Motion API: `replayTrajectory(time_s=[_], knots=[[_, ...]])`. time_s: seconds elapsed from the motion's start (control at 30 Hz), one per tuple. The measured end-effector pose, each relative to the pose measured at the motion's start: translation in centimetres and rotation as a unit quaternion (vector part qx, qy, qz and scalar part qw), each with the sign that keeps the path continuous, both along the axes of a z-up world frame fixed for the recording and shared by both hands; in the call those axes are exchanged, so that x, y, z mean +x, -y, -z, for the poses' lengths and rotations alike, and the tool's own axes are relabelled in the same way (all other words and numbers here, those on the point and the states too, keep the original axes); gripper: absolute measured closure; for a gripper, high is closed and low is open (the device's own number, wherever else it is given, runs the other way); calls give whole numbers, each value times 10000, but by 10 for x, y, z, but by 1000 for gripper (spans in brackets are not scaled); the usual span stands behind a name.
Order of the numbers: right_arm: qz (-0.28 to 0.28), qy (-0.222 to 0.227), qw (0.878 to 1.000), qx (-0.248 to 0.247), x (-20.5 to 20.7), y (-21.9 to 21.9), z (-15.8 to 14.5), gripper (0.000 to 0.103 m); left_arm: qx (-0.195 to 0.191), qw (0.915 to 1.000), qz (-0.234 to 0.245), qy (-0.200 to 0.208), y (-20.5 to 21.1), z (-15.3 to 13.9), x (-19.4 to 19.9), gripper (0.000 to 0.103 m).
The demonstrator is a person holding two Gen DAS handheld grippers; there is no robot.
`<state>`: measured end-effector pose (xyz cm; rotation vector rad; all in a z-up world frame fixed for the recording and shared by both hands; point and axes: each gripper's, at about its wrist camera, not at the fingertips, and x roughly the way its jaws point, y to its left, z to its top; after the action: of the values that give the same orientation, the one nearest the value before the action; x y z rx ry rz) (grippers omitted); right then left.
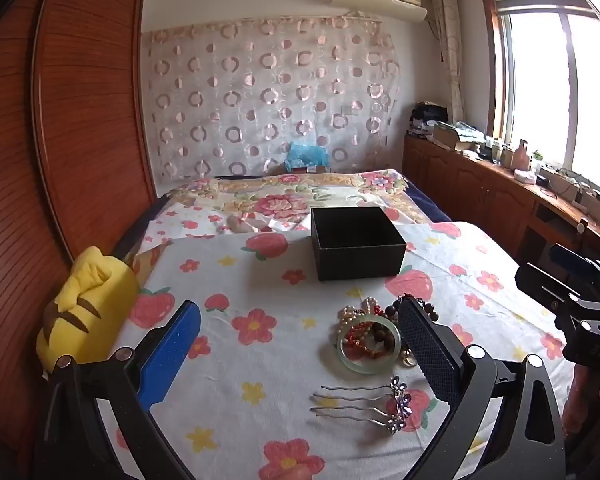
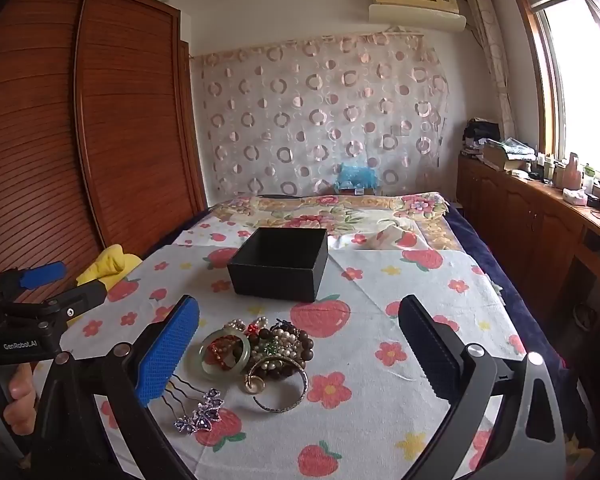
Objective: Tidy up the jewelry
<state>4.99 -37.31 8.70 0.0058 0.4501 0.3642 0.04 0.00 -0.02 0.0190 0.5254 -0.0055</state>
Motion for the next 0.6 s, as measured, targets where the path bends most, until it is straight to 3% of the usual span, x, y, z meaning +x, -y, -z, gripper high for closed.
replayTrajectory(time_s=[0.6], knots=[[-16, -6, 10000, 17, -1, 1, -1, 2, 12, 10000, -2, 50, 0, 0, 0, 7]])
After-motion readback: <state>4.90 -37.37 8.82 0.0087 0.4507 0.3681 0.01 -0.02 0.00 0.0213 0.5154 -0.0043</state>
